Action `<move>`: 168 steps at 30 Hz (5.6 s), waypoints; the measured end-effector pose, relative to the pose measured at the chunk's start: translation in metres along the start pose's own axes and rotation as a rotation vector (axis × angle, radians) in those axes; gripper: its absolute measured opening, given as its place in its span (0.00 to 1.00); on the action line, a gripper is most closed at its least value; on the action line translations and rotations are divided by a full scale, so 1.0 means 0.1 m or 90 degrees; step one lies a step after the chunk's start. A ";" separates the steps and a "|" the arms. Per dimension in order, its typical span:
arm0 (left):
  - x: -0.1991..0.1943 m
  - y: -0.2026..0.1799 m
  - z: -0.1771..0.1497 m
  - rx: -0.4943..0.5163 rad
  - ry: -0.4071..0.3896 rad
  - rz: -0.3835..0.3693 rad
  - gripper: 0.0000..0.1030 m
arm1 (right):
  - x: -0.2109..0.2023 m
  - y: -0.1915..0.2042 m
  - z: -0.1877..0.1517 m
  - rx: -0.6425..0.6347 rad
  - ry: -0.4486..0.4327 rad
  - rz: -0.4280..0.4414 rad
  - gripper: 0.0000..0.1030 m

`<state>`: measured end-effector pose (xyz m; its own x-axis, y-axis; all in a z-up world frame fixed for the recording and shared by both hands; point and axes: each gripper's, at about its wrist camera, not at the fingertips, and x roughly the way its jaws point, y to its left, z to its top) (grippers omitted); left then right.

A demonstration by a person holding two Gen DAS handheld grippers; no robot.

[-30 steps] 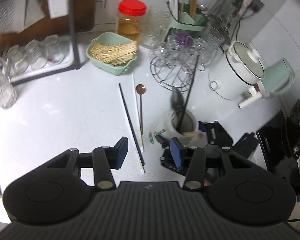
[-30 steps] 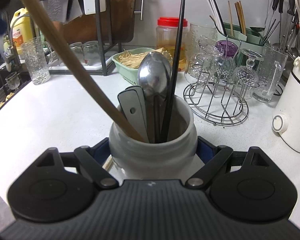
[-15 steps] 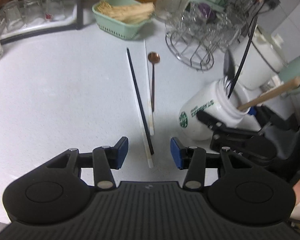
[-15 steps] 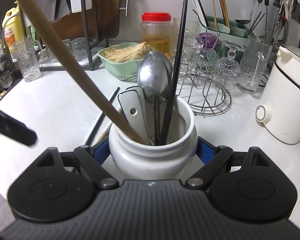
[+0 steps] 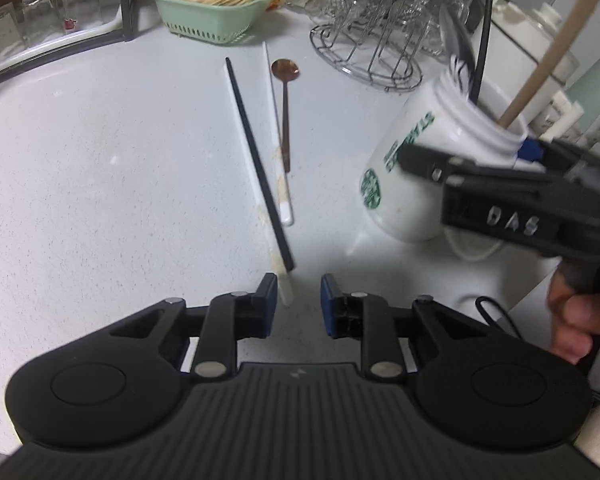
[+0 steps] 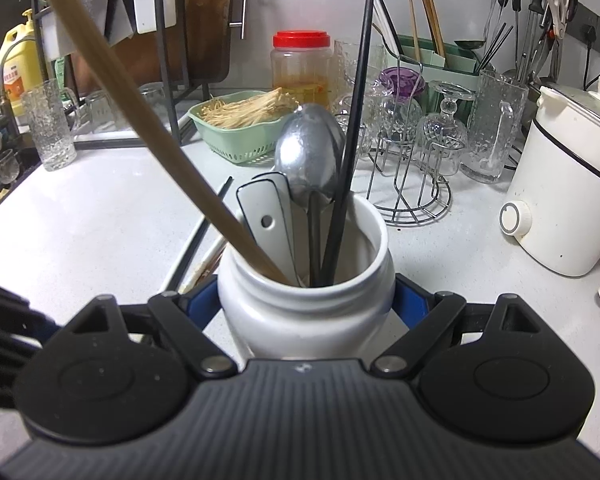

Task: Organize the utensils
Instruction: 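Move the left tool to the white chopstick and close on it, then lift the white chopstick off the counter with the left tool, then carry the white chopstick over the mug held by the right tool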

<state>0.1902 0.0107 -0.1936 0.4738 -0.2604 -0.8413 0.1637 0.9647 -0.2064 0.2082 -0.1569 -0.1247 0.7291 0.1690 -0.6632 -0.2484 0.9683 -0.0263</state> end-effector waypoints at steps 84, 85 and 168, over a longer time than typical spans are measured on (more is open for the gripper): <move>-0.58 -0.07 -0.85 -0.110 0.010 0.089 0.08 | 0.15 0.07 0.12 -0.060 -0.007 0.078 0.88; -0.62 -0.08 -0.83 -0.106 0.007 0.090 0.08 | 0.15 0.07 0.12 -0.059 -0.007 0.078 0.88; -2.69 -0.77 2.16 0.180 -0.136 0.009 0.08 | 0.18 0.12 0.14 -0.040 0.002 0.062 0.88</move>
<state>0.2370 -0.0020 0.1565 0.6437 -0.2785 -0.7128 0.3752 0.9267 -0.0232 0.2272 -0.1392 -0.1259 0.6974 0.2611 -0.6674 -0.3581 0.9336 -0.0089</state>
